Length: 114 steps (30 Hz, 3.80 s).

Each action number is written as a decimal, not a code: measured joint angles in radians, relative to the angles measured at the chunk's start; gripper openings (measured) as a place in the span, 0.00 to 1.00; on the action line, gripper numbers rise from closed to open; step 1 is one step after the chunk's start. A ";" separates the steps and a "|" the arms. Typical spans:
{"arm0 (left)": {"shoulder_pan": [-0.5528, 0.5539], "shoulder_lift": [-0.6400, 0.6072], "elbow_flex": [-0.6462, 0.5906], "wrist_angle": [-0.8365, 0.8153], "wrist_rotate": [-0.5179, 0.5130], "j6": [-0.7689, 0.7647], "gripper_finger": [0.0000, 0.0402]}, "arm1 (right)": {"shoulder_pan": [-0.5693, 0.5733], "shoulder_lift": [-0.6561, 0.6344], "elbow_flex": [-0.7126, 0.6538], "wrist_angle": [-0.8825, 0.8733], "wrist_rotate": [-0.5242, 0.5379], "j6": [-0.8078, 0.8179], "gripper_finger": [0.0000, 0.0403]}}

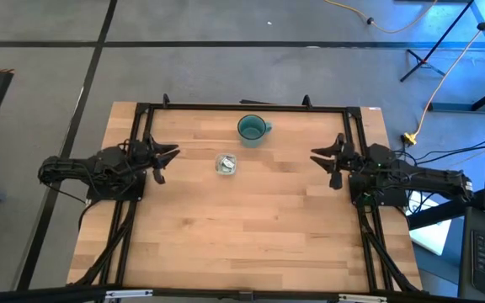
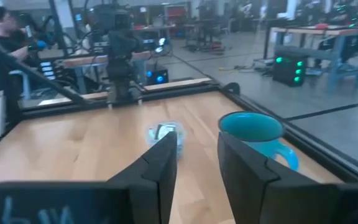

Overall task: Pick and place Stevia / Truvia into bins
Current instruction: Return to Home Position

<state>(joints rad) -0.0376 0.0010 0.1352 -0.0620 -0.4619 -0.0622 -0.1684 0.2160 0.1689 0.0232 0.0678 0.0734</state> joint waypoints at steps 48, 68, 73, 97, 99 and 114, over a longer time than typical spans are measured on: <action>0.000 0.002 -0.127 0.140 -0.174 0.024 0.20 | 0.000 -0.062 -0.162 0.109 0.096 0.001 0.30; 0.000 0.002 -0.127 0.137 -0.174 0.076 0.19 | 0.000 -0.062 -0.162 0.137 0.126 -0.173 0.30; 0.000 0.002 -0.127 0.137 -0.174 0.076 0.20 | 0.000 -0.062 -0.162 0.134 0.126 -0.189 0.30; 0.000 0.002 -0.127 0.137 -0.174 0.076 0.20 | 0.000 -0.062 -0.162 0.128 0.123 -0.183 0.30; 0.000 0.002 -0.127 0.137 -0.174 0.076 0.20 | 0.000 -0.063 -0.162 0.119 0.123 -0.184 0.30; 0.000 0.002 -0.127 0.137 -0.174 0.076 0.20 | 0.000 -0.215 -0.162 0.041 0.123 -0.186 0.30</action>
<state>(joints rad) -0.0372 0.0033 0.0082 0.0746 -0.6357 0.0135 -0.1680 0.0011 0.0071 0.0640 0.1911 -0.1130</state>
